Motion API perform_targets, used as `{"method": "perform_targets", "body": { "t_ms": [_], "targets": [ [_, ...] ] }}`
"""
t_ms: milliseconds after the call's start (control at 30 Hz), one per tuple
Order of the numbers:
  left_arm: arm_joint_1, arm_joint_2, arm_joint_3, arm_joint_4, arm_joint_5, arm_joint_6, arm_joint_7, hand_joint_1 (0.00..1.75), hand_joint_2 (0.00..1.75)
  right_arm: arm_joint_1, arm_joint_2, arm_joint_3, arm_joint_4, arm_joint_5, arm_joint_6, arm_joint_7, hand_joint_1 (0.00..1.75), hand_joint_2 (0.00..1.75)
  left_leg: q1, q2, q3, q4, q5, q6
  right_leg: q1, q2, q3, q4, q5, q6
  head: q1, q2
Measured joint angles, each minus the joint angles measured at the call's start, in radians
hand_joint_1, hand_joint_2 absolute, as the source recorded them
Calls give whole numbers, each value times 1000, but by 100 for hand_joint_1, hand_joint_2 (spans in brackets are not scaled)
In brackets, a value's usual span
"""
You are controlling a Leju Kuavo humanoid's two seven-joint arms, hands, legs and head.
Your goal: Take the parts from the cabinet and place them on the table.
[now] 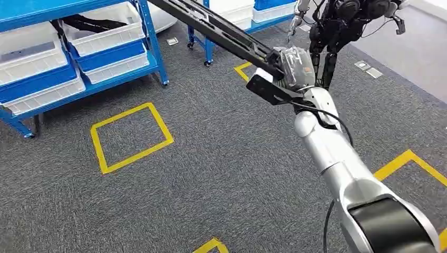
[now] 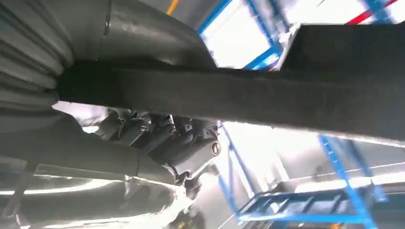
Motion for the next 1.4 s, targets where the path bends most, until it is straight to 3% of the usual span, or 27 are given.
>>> {"method": "perform_targets", "body": {
  "t_ms": [33,67,167,200,267,300,333,367,467,500,567,633,667,700,767,800,833,900,967,1000,1033,1067,1167,1233,1300,1333,1400],
  "targets": [
    [1,-1,1,0,0,0,0,0,175,-15,-6,0,6,2,0,0,169,175,2,14,-1,-4,2,6,4,-50,-23,49,-29,-3,17,0],
    [3,-1,1,0,-2,0,0,0,175,-28,-8,-1,9,1,0,3,169,175,1,29,-2,-4,2,6,-1,-72,-60,120,-59,-3,21,0],
    [4,-2,2,0,-2,0,0,0,175,-35,-19,-1,18,2,0,7,169,175,4,79,-2,-4,0,2,-21,-90,-145,297,-109,16,22,0],
    [3,-2,2,0,-3,0,0,0,175,-37,-24,-1,21,4,1,9,169,175,7,93,-1,-3,-2,-1,-30,-94,-125,264,-92,31,21,0],
    [2,-2,2,0,-3,-2,-1,0,175,-44,-33,-1,22,11,8,16,169,175,14,117,5,-2,-6,-12,-45,-121,-31,96,-34,62,22,0],
    [2,-1,2,0,-5,-2,-2,0,175,-51,-38,-1,22,12,15,17,169,175,13,128,9,-2,-10,-22,-53,-166,22,4,-10,73,23,0],
    [2,6,3,-1,-6,-2,-3,0,175,-66,-40,0,23,12,23,17,169,175,1,137,6,2,-16,-34,-42,-205,40,-26,-9,67,32,0],
    [1,5,3,0,-9,-2,-5,0,175,-75,-38,0,24,13,29,17,169,175,1,147,10,-1,-14,-41,-32,-180,34,-25,-3,53,26,0],
    [1,5,3,0,-11,-5,-6,0,175,-86,-61,-1,29,14,43,22,169,175,7,178,18,-6,-15,-49,-40,-145,24,-22,1,35,13,0],
    [0,5,3,0,-12,-6,-7,0,175,-87,-65,-1,30,15,44,26,169,175,18,146,14,4,-30,-60,-53,-132,27,-25,5,20,12,0],
    [2,6,3,0,-12,-7,-8,0,175,-94,-68,0,30,15,45,26,169,175,15,60,-34,124,-112,-52,-45,-110,25,-25,7,-3,8,0],
    [3,6,2,0,-15,-8,-8,0,175,-94,-63,1,33,15,47,26,169,175,12,37,-117,293,-180,-47,-37,-80,24,-25,7,-7,5,0],
    [3,6,2,0,-15,-8,-8,0,175,-94,-64,2,36,15,49,27,169,175,12,36,-141,333,-183,-43,-32,-66,24,-25,9,-10,5,0],
    [4,6,2,0,-17,-9,-7,0,175,-94,-67,2,40,15,51,32,169,175,11,36,-140,318,-160,-38,-30,-51,24,-25,9,-10,5,0],
    [3,6,3,0,-21,-9,-4,0,175,-94,-75,1,44,6,54,35,169,175,10,30,-80,186,-80,-26,-28,-26,26,-25,11,-9,5,0],
    [3,6,2,0,-21,-9,-2,0,175,-95,-79,0,46,0,54,39,169,175,9,2,-33,95,-39,-17,-27,-14,28,-25,12,-7,5,0],
    [3,10,3,0,-21,-8,-2,0,175,-99,-83,-3,48,-7,54,41,169,175,8,-61,-4,36,-32,-7,-29,-7,26,-24,14,-4,6,0],
    [3,10,3,0,-24,-8,-2,0,175,-105,-98,-6,52,-18,50,43,169,175,-2,-31,3,24,-32,-12,-29,15,16,-24,20,8,5,0],
    [2,10,3,0,-31,-7,2,0,175,-104,-119,-15,53,-24,48,46,169,175,-10,-13,10,13,-25,-1,-32,36,16,-37,31,24,4,0],
    [1,6,3,0,-33,-7,4,0,175,-103,-130,-21,53,-27,48,47,169,175,8,3,19,-17,-4,5,-21,25,7,-29,33,26,7,0],
    [1,6,3,0,-33,-7,5,0,175,-107,-142,-26,54,-30,46,50,169,175,1,14,23,-27,3,11,-20,-34,-15,5,9,19,6,0],
    [0,6,3,0,-34,-7,6,0,175,-110,-148,-28,54,-31,46,53,169,175,-2,28,22,-30,8,14,-21,-66,-42,64,-23,11,18,0],
    [5,5,3,0,-41,-8,8,0,175,-101,-167,-35,57,-37,45,60,169,175,-5,74,20,-31,8,12,-34,-85,-132,264,-94,21,19,0],
    [4,4,3,0,-42,-10,8,0,175,-93,-181,-40,61,-39,43,67,169,175,-3,105,19,-29,8,4,-53,-94,-96,213,-72,48,20,0],
    [2,4,3,0,-43,-14,8,0,175,-92,-189,-46,63,-40,43,69,169,175,4,129,20,-23,2,-15,-74,-137,21,17,-15,84,20,0],
    [1,9,3,-1,-43,-15,8,0,175,-92,-192,-48,63,-40,42,70,169,175,1,141,18,-18,-2,-27,-75,-188,41,-18,-16,88,20,0],
    [0,13,4,-1,-43,-14,7,0,175,-92,-192,-50,64,-40,39,72,169,175,-1,159,15,-9,-15,-42,-64,-165,40,-22,-6,57,11,0]
  ]
}}
